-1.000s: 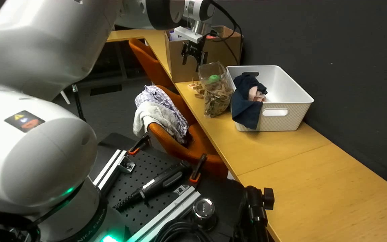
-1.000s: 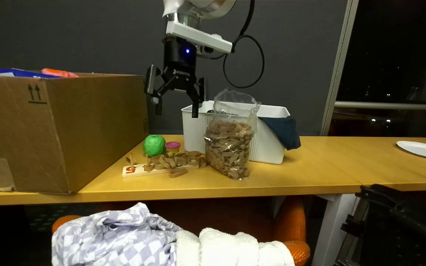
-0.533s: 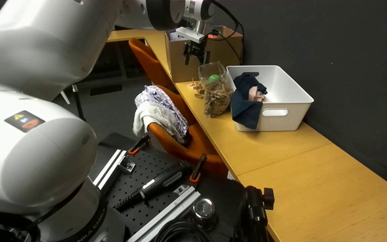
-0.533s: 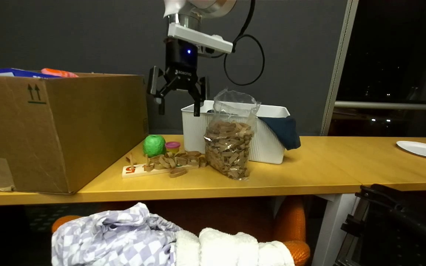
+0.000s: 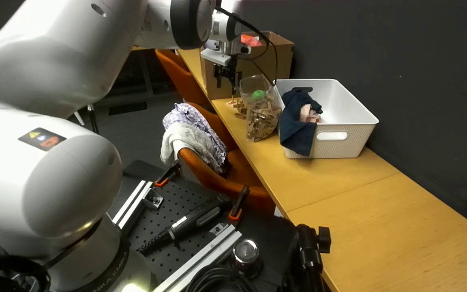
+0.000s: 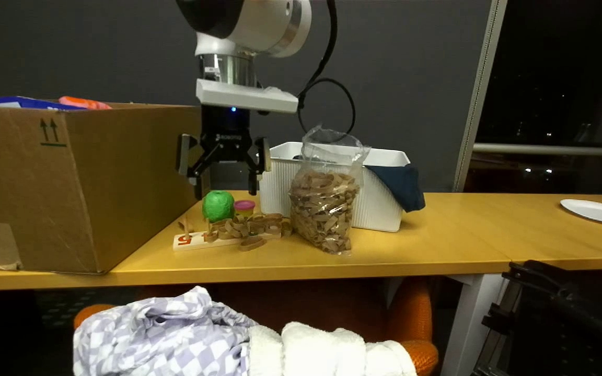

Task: Place some rubber bands from the counter in the plastic.

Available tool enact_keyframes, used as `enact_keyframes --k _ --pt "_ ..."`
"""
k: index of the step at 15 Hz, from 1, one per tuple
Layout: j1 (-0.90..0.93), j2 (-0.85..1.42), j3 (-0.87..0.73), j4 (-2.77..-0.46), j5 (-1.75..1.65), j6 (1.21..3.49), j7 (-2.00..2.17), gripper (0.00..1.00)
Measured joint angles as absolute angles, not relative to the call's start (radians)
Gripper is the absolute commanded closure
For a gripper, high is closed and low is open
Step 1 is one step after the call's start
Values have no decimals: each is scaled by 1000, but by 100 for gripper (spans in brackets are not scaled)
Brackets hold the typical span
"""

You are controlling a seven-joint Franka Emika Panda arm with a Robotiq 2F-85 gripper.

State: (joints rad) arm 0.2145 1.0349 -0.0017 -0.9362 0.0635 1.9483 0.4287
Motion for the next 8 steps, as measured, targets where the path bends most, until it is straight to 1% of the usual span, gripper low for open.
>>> enact_keyframes --k 4,8 --pt "249 1081 -38 -931 39 2071 493 0" --pt "251 1120 -72 -881 4 2083 502 0"
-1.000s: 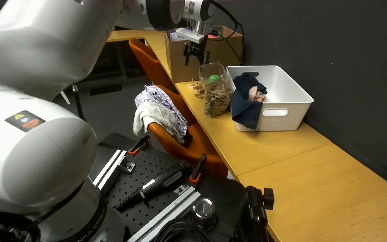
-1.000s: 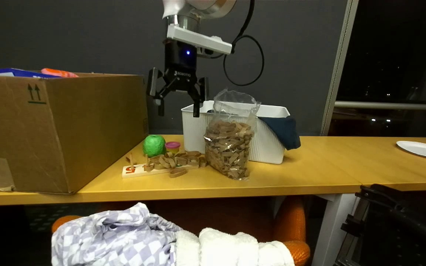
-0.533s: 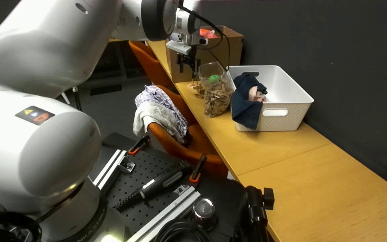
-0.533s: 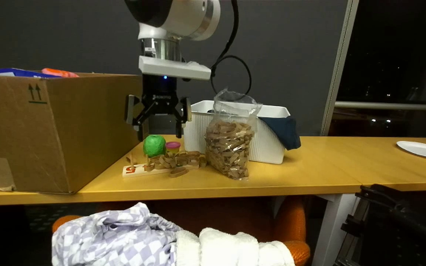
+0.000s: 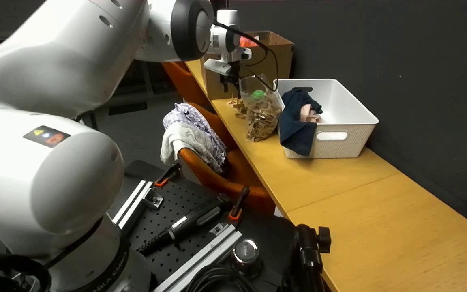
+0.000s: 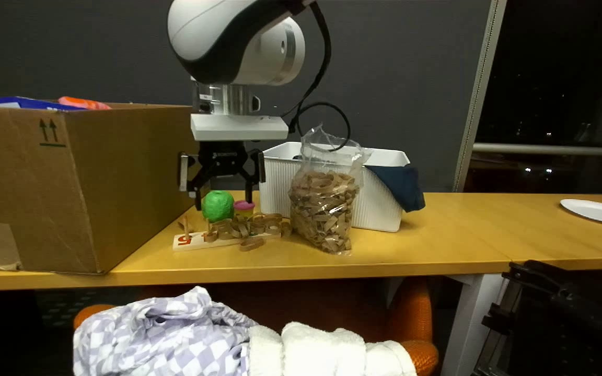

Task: Place some rubber bands from the counter in the plastic.

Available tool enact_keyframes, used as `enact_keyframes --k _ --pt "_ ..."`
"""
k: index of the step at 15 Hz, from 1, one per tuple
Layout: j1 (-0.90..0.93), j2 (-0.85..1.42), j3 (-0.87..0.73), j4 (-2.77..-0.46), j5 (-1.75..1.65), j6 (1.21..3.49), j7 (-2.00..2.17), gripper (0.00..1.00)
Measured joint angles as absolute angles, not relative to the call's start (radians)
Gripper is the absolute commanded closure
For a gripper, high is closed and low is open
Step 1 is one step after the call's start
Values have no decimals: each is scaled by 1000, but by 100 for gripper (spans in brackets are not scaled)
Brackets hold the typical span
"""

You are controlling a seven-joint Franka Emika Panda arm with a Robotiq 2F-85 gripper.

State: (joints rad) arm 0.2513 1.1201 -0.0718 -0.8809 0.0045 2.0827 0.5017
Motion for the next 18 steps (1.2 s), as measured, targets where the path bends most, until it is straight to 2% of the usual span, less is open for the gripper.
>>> enact_keyframes --k 18 --pt "265 1333 -93 -569 -21 2065 498 0"
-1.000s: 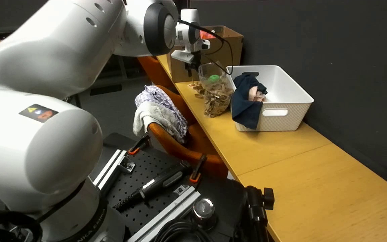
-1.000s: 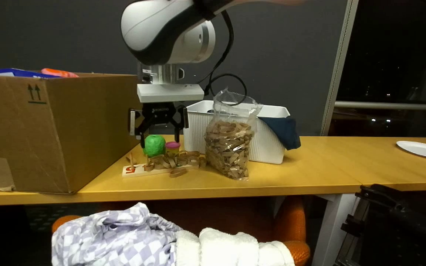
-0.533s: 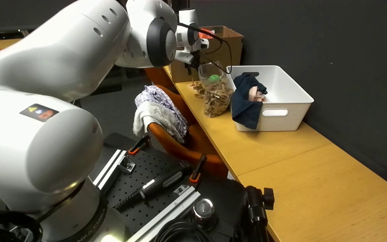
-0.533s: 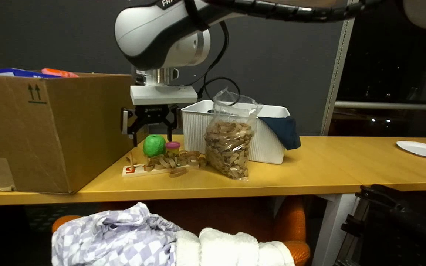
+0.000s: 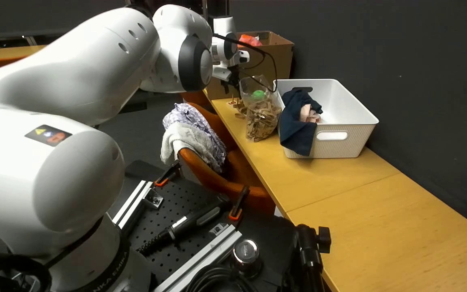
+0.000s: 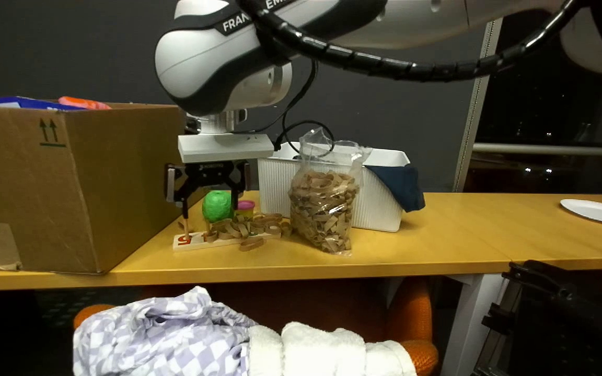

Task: Place some rubber bands from the counter in the plastic.

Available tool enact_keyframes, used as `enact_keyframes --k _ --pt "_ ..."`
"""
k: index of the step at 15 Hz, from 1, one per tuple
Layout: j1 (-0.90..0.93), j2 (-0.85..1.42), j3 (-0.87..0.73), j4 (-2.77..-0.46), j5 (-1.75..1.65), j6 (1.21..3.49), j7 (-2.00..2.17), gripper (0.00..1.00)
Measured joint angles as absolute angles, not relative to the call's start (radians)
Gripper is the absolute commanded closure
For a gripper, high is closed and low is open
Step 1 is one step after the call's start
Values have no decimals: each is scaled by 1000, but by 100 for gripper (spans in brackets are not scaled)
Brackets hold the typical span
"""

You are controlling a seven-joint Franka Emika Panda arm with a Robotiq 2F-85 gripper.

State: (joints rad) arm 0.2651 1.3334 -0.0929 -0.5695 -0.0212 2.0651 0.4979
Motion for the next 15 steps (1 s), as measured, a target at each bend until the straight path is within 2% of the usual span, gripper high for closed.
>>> enact_keyframes --k 15 --pt "235 1344 -93 -531 -21 2001 373 0"
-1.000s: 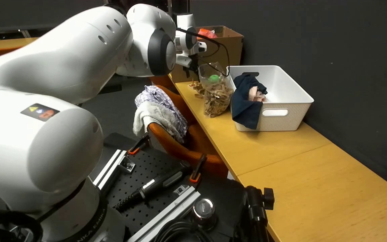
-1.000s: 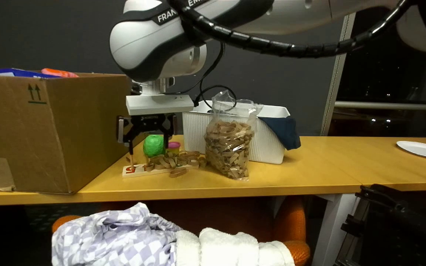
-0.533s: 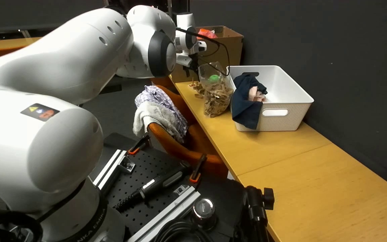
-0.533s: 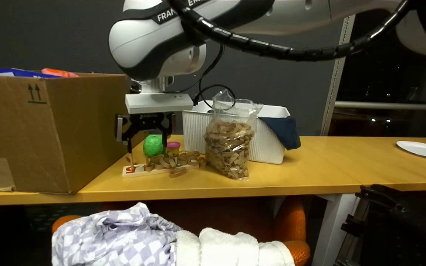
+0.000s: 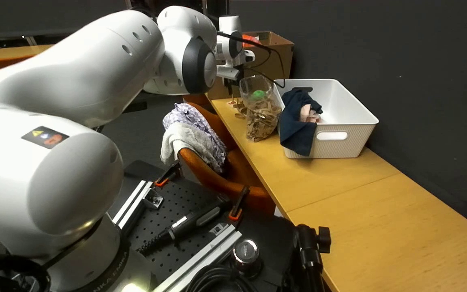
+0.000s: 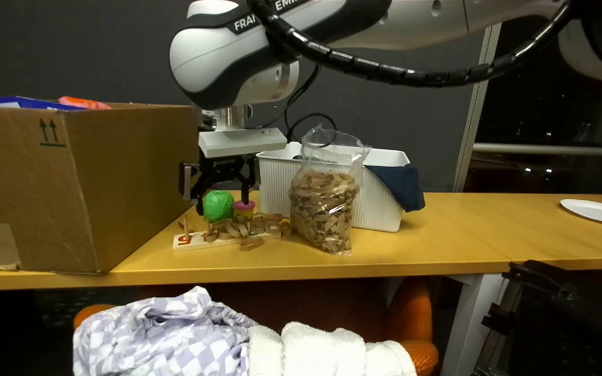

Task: Place some rubber bands from the counter in the plastic.

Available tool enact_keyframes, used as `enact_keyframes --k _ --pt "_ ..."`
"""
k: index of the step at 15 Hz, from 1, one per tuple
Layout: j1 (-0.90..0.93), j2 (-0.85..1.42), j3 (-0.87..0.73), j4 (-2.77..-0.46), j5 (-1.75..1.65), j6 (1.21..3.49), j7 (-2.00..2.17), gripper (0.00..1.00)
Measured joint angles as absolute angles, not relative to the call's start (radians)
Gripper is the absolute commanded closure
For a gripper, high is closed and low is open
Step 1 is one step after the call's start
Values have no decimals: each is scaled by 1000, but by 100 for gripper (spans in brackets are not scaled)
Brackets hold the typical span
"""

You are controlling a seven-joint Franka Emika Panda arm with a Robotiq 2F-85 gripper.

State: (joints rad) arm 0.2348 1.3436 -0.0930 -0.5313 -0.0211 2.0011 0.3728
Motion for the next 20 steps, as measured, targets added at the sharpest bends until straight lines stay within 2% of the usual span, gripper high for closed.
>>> enact_keyframes --k 20 --pt "247 1346 -100 -526 -21 1941 263 0"
